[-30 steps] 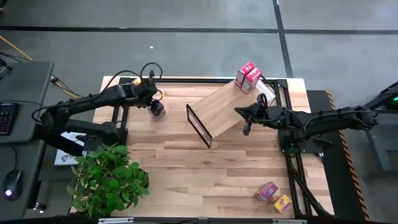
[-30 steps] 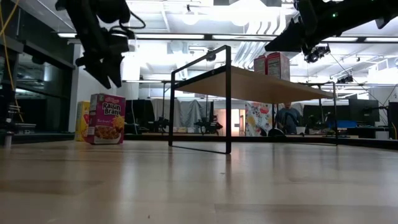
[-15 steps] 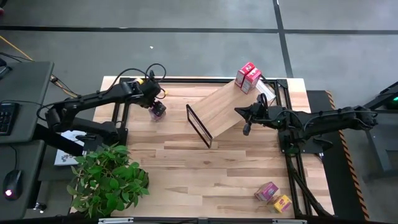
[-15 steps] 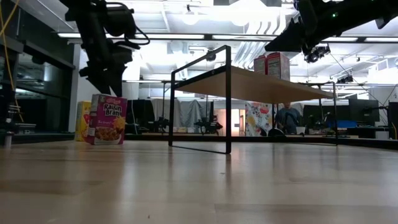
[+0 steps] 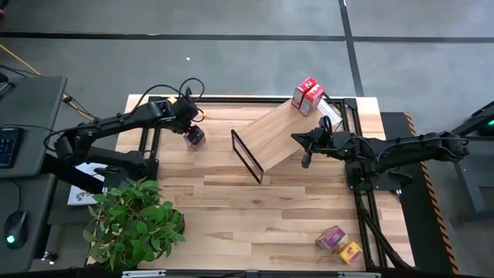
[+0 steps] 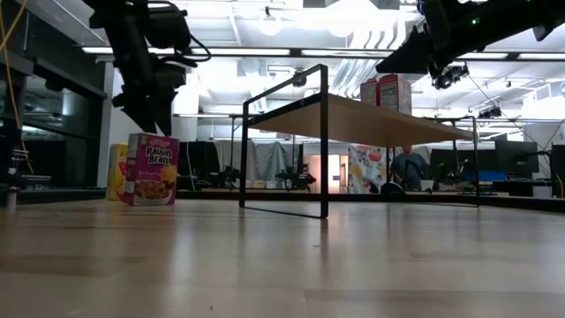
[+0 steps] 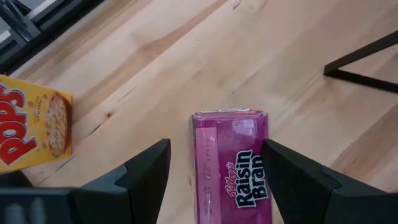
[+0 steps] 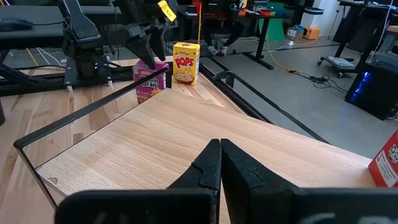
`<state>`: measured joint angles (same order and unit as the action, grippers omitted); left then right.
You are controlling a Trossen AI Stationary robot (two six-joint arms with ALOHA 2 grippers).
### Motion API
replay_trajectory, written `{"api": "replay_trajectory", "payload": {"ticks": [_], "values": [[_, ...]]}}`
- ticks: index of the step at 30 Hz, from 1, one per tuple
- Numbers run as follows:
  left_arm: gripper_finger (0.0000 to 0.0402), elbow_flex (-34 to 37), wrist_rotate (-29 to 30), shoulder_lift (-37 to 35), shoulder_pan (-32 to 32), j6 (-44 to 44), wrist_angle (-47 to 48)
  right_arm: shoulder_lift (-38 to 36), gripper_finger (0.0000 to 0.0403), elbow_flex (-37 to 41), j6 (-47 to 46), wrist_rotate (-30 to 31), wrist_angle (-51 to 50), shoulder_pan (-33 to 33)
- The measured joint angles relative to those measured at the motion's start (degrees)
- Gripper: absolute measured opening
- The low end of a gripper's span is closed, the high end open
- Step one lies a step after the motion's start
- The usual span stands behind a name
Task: Stack cereal on shelf
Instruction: Put the top purple cereal box on the shelf
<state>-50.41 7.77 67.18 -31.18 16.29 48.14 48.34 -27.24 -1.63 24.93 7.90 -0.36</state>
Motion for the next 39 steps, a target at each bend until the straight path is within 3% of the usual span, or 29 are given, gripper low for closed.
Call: {"api": "replay_trajectory", "payload": {"ticks": [8,16,22,39], "values": [[0.0242,0.02,-4.12,-2.32,0.0,-0.09,1.36,0.0,0.0,0.0,-0.05,0.0,0.0,0.0],[0.0242,0.02,-0.45,-0.47,0.0,-0.94,1.16,0.0,0.0,0.0,-0.07,0.0,-0.02,0.0],[0.0242,0.02,-2.6,0.72,0.03,-0.94,1.18,0.0,0.0,0.0,0.0,-0.01,-0.07,0.0],[0.0242,2.28,-1.23,2.69,0.02,-0.92,2.6,0.0,0.0,0.0,-0.11,0.0,-0.11,0.0]]}}
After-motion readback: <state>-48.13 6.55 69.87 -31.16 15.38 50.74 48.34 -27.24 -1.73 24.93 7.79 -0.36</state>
